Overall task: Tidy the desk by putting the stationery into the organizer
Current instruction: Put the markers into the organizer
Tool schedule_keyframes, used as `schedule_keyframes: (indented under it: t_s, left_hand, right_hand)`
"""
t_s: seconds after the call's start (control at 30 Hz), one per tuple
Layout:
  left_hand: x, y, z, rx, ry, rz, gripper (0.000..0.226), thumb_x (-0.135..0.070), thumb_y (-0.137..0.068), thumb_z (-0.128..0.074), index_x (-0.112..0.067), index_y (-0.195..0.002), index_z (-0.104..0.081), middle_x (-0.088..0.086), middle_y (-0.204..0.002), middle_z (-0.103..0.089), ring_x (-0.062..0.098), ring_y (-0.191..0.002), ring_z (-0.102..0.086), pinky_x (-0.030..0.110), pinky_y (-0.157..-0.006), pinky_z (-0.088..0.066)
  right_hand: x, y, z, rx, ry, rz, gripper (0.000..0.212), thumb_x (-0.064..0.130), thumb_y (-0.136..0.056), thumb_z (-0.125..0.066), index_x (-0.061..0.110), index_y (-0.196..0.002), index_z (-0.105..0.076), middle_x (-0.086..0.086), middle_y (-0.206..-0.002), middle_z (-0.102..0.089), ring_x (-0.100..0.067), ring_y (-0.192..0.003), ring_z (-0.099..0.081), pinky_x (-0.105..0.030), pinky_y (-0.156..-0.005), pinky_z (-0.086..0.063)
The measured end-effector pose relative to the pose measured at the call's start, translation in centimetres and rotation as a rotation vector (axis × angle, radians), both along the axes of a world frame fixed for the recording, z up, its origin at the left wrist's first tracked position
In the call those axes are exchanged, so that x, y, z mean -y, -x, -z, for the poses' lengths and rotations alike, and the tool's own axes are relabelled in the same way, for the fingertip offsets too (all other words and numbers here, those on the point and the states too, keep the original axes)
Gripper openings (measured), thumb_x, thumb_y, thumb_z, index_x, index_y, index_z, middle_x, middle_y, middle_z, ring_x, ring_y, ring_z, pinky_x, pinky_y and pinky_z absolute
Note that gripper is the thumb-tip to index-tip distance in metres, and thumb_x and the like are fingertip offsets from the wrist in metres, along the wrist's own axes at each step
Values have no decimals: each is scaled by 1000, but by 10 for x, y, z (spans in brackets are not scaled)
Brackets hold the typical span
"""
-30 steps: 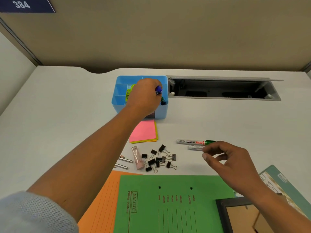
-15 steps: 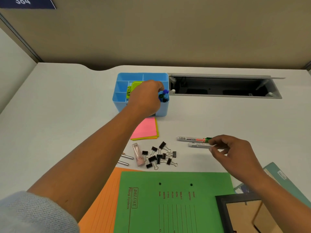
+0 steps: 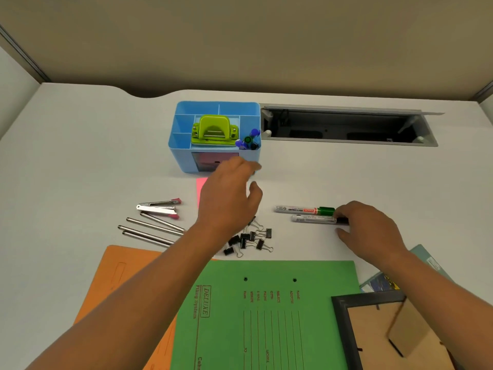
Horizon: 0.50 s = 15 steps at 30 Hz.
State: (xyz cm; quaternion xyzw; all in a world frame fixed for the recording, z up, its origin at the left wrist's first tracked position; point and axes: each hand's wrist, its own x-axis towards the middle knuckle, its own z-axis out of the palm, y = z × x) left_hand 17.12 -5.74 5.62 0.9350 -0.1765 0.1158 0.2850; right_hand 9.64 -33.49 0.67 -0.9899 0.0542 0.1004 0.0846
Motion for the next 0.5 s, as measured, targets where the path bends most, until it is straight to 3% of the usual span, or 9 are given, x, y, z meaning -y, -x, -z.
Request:
schedule_keyframes:
  t_s: [0.23,0.37,0.5]
  left_hand:
    - [2,25,12,-76,16,16,27,-20,-86,-64,-19,-113,-67,-4,-100,-65,16,-95,-57,29,-77,-47]
    - [4,30,17,-110,0,47,27,-22,-87,-64,-19,-113,-67,-5,-99,-64,16,-88,-57,28,-75,-46]
    - [5,27,19,-166,-35,81,29,-26,-90,-61,-22,-117,-65,-6,-105,-64,15,-94,-57,26,-78,-42]
  right_hand:
    - [-9,-2,-5,-39,78,-37,20,26,-85,-63,24,-105,-65,3,-96,-62,-18,-87,-55,-28,-59,-44]
    - [-17,0,-12,-116,-8,-45,14,30,-77,-67,27,-89,-60,7,-89,-55,-16,-84,-52,-31,-63,-47]
    - [-21,0,-24,-99,-188,-2,15,29,-72,-71,35,-79,-59,13,-82,-62,-9,-74,-58,-34,-65,-53]
